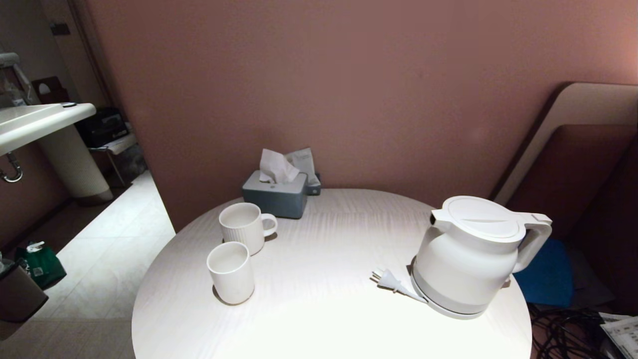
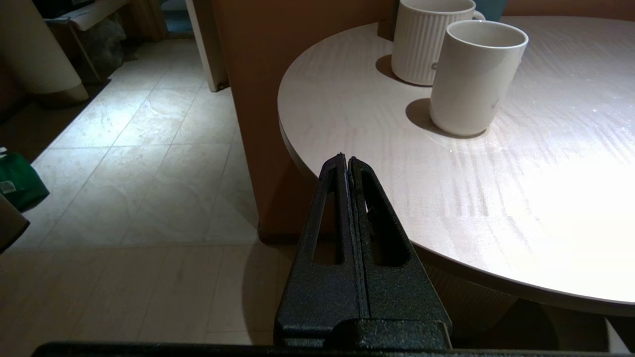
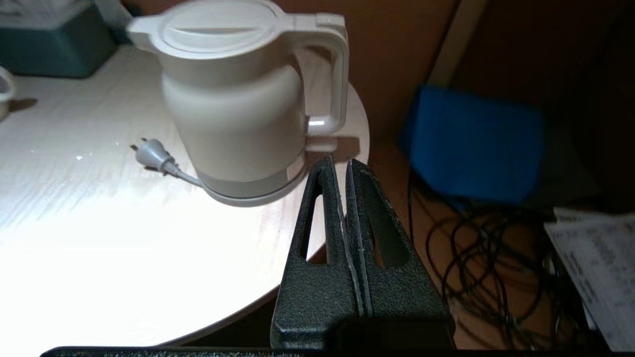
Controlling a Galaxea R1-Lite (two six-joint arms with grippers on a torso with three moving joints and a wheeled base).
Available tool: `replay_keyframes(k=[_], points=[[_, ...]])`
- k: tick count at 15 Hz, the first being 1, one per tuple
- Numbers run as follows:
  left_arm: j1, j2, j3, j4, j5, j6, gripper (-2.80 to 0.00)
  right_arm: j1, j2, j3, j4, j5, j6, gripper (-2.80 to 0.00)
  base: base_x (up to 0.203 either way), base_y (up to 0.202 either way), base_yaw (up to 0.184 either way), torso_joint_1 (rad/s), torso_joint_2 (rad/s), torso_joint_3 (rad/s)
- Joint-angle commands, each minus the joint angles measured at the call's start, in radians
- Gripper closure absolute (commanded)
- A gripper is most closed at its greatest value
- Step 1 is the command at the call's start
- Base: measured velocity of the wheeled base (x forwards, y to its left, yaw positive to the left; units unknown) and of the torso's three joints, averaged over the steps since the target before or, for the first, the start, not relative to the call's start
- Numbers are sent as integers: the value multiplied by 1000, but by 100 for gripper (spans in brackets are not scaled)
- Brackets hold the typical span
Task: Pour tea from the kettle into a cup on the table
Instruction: Pick up the kettle
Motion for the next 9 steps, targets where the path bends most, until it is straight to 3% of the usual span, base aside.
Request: replay_keyframes(k=[1, 6, 9], points=[[-1, 1, 0, 0, 0, 0, 0, -5, 277, -63, 15, -16, 20, 0, 0, 0, 0, 0, 0, 0], [0, 1, 0, 0, 0, 0, 0, -11, 679, -124, 20, -39, 95, 0, 0, 0, 0, 0, 0, 0], [0, 1, 0, 0, 0, 0, 0, -12, 766, 22, -337, -20, 109, 0, 0, 0, 0, 0, 0, 0]])
